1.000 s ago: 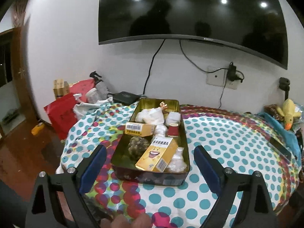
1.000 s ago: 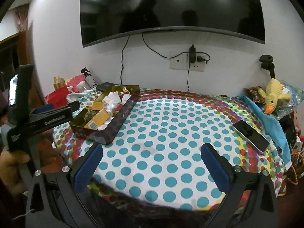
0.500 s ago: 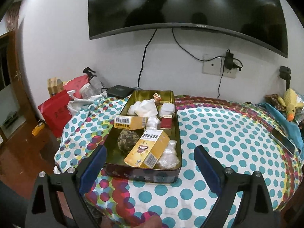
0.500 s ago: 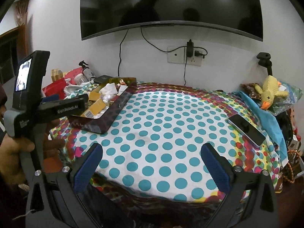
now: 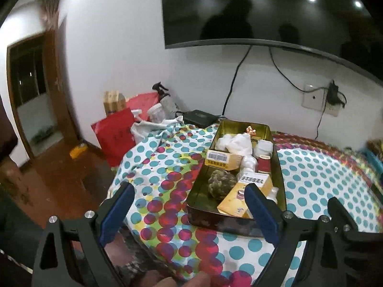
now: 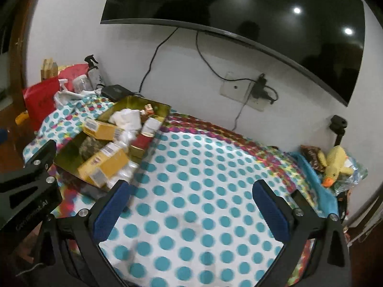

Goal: Organize objects

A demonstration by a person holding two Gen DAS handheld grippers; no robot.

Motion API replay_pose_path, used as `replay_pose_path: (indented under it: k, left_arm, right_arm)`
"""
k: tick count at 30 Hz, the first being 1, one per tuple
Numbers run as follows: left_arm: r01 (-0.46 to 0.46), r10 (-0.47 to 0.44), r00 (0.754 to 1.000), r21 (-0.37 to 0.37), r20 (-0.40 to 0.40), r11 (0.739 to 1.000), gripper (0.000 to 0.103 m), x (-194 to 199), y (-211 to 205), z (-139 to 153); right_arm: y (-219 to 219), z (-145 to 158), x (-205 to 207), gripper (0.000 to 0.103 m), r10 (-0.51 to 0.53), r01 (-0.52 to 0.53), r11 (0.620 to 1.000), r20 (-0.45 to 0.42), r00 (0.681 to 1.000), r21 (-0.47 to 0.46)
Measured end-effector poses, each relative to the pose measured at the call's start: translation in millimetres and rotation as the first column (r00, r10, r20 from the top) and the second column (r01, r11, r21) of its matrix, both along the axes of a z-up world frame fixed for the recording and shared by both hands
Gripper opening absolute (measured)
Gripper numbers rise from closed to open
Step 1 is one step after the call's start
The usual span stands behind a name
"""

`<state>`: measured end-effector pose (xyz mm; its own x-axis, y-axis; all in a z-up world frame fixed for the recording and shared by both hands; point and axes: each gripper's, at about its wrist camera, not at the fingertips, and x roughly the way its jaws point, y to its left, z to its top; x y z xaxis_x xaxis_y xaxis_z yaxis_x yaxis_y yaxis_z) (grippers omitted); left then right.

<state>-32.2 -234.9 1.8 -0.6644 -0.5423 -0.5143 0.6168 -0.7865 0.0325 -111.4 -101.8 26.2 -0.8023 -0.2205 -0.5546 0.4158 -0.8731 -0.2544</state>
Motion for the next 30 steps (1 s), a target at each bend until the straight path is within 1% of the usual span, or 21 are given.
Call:
replay_pose_path:
  k: [3,5,10,12,16,26,30]
  left_arm:
    - [-0.015,0.015,1.0,-0.005,0.005,1.0,0.095,2,-7,-3]
    - [0.005,-0.005,1.0,0.017,0.002,1.0,0.095,2,-10,-5]
    - [0.019,-0.019,1.0,0.008,0.003,1.0,0.095,1,-8,-6]
    - [0.026,-0.026,1.0,0.01,0.001,1.0,0.095,2,-8,-5]
    - [0.026,-0.026,1.0,0.004,0.001,1.0,0.095,3,-8,-4]
    - [0.033,-0.033,0.999,-0.01,-0.001,0.999,0.095,5,-2,0]
    - [0.036,-0.035,0.999,-0.026,0.005,0.999,0.095,4,2,0]
  right_arm:
    - [-13,-2,2,0.102,0.003,-0.002,1.0,-0.015,1.0,0.028]
    - [-19,-4,2,0.102,0.008,-0.008,0.999,-0.015,1.0,0.044]
    - [-33,-9,7,0.102,0.051,-0.05,0.997,-0.005,0.999,0.065]
    - [-36,-10,8,0.102,0.078,-0.078,0.995,0.008,0.997,0.056]
    - [-38,-11,11,0.102,0.09,-0.09,0.994,0.007,0.996,0.056]
    - [-36,-8,14,0.102,0.091,-0.091,0.995,0.007,0.996,0.049]
    - [-34,-9,14,0.102,0.094,-0.094,0.994,0.016,0.995,0.046]
